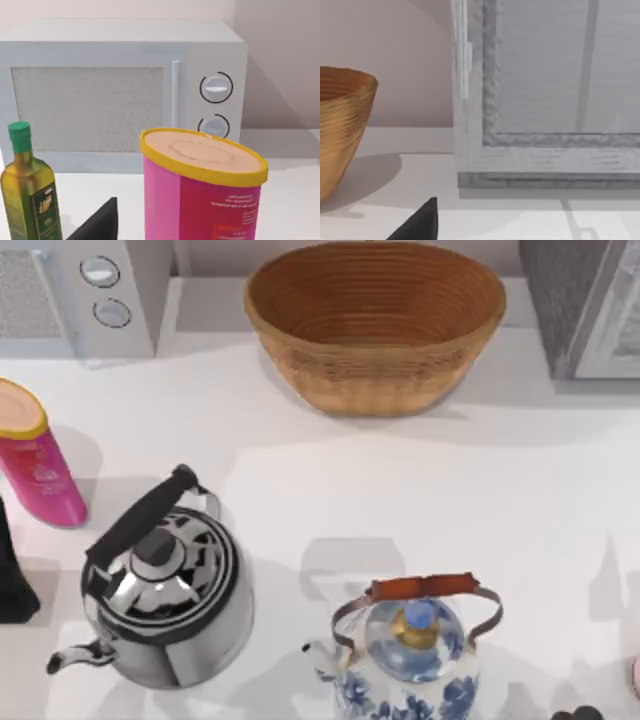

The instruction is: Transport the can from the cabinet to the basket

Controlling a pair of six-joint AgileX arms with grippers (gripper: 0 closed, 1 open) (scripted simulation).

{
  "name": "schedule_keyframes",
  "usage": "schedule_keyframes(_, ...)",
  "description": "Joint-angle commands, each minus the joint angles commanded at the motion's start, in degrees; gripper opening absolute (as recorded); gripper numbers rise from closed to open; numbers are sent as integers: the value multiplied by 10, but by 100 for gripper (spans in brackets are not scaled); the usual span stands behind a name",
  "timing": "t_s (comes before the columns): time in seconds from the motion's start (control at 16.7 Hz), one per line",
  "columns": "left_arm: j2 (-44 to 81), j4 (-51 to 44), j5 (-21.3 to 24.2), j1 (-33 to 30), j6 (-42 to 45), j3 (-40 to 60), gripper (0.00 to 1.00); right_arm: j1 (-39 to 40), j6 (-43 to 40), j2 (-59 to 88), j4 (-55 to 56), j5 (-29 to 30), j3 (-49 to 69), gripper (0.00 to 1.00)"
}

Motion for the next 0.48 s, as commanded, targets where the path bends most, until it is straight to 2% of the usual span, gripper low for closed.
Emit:
schedule_keyframes(0.24, 0, 0, 0, 0, 0, 0, 100, 2, 0, 18, -7, 4, 18, 100)
schedule_keyframes(0.48, 0, 0, 0, 0, 0, 0, 100, 14, 2, 117, -39, 20, 128, 100)
